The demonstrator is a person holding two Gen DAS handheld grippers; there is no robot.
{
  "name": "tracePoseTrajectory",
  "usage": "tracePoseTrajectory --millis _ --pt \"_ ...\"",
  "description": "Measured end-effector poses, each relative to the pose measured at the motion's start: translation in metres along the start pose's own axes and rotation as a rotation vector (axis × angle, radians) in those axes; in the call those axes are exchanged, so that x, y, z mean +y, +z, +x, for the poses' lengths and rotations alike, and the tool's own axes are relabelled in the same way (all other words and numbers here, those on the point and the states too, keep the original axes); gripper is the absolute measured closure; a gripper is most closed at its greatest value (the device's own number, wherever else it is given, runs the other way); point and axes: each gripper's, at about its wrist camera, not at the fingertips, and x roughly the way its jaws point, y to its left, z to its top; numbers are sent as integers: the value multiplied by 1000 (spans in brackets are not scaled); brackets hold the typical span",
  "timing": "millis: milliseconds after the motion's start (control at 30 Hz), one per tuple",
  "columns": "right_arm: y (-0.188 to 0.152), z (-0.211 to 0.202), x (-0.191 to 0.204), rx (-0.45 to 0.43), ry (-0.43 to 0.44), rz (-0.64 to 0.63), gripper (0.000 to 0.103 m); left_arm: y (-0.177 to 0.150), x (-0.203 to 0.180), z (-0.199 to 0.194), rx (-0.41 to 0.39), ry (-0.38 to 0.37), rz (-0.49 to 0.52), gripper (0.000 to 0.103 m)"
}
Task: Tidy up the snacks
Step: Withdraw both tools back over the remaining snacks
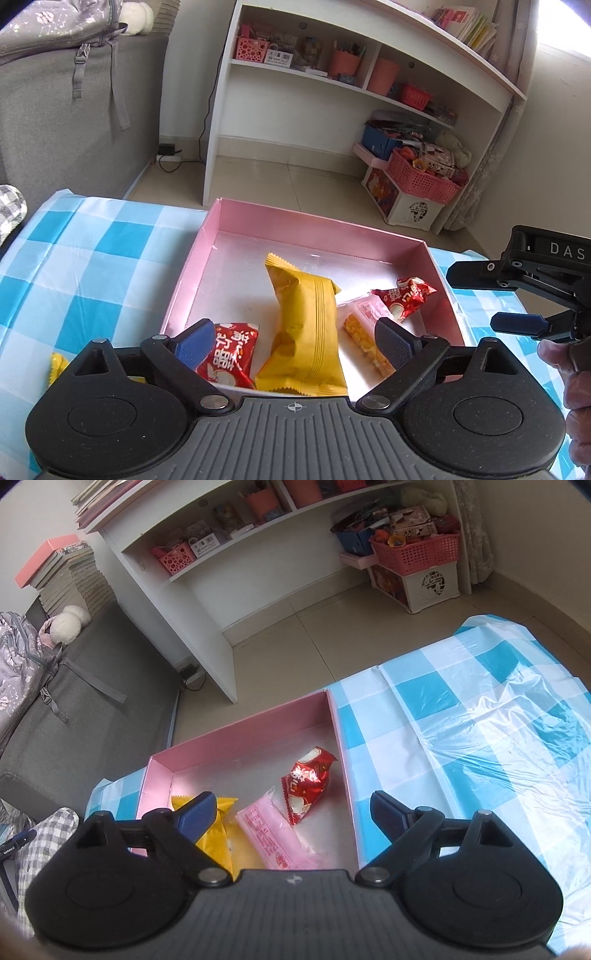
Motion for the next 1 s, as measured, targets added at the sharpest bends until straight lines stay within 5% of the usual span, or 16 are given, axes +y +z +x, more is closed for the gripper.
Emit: tracePoseTrajectory --millis 667,1000 --pt "-68 -52 17 -17 -45 -262 1 -46 30 -84 17 93 203 6" --pt "-94 -51 24 59 -16 -301 1 -69 57 -85 125 94 215 6"
